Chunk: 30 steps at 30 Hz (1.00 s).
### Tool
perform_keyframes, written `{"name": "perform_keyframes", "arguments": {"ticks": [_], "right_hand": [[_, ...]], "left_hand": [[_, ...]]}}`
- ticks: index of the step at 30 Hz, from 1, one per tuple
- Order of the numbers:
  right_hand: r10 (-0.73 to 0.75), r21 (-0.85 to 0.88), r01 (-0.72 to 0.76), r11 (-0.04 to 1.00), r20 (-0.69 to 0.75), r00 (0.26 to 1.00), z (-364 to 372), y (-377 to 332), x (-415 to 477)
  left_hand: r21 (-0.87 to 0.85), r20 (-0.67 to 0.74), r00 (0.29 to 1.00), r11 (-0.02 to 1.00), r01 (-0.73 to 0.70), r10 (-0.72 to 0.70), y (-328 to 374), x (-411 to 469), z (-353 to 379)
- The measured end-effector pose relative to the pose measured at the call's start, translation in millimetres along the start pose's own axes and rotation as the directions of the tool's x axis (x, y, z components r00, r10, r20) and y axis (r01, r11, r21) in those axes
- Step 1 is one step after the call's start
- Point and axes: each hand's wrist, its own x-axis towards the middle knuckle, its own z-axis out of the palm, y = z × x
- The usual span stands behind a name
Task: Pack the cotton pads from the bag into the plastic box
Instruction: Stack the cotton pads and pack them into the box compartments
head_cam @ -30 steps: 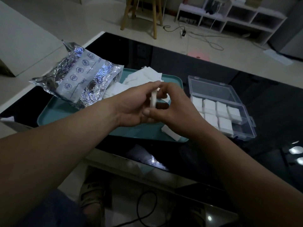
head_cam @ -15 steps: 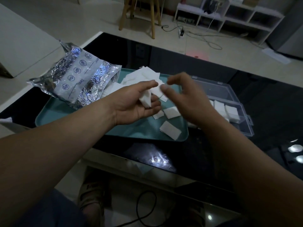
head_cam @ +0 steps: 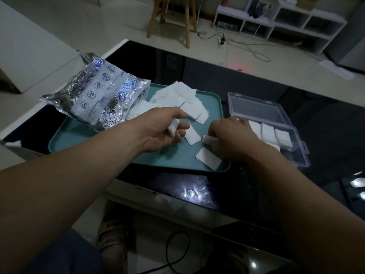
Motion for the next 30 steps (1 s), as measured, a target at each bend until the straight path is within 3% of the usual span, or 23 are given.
{"name": "perform_keyframes", "arguments": {"ticks": [4, 6, 7, 9, 11, 13, 18, 23, 24, 27, 30], "right_hand": [[0.027, 0.069, -0.022, 0.997, -0.066, 0.997, -0.2, -4.0, -3.0], [0.094, 0.243, -0.067, 0.968, -0.105, 0.99, -7.6, -5.1, -3.0], [0.143, 0.382, -0.088, 0.92, -0.117, 0.983, -13.0, -7.2, -1.9], [0.231, 0.676, -0.098, 0.731, -0.109, 0.967, -22.5, -16.2, -2.3], [0.26, 0.829, -0.055, 0.557, -0.111, 0.959, -28.3, -29.9, -3.9], [0.254, 0.866, -0.026, 0.499, -0.118, 0.96, -28.6, -44.0, -6.3], [0.247, 0.843, 0.004, 0.539, -0.162, 0.955, -27.3, -63.9, -8.1], [0.291, 0.905, -0.019, 0.425, -0.116, 0.95, -31.9, -60.4, -0.1], [0.301, 0.874, -0.036, 0.484, -0.127, 0.945, -30.3, -57.5, 2.9], [0.253, 0.576, -0.138, 0.806, -0.126, 0.959, -16.1, -53.9, 7.6], [0.186, 0.314, -0.155, 0.937, -0.07, 0.98, 2.9, -59.5, 6.7]], "left_hand": [[0.004, -0.057, 0.998, 1.0, -0.028, 0.028, -1.3, 3.2, -1.0], [0.002, -0.086, 0.994, 0.997, -0.072, 0.072, -0.4, 5.6, -2.5], [0.006, -0.087, 0.991, 0.995, -0.098, 0.098, 0.7, 5.7, -2.9], [0.007, -0.044, 0.989, 0.99, -0.141, 0.142, 1.0, 4.1, -2.4], [0.013, 0.047, 0.985, 0.986, -0.169, 0.168, 0.0, 0.7, 1.1], [0.043, 0.111, 0.976, 0.98, -0.195, 0.189, -1.9, -2.8, 6.4], [0.033, 0.081, 0.97, 0.972, -0.231, 0.227, 0.1, -6.3, 6.0], [-0.112, -0.066, 0.978, 0.973, -0.202, 0.196, 3.6, -3.3, 0.5], [-0.153, -0.099, 0.979, 0.969, -0.194, 0.18, 4.4, -3.5, -0.4], [-0.208, -0.175, 0.975, 0.963, -0.17, 0.134, 4.1, -1.6, -5.8], [-0.157, -0.234, 0.964, 0.974, -0.163, 0.124, 4.5, 1.5, -11.2]]}}
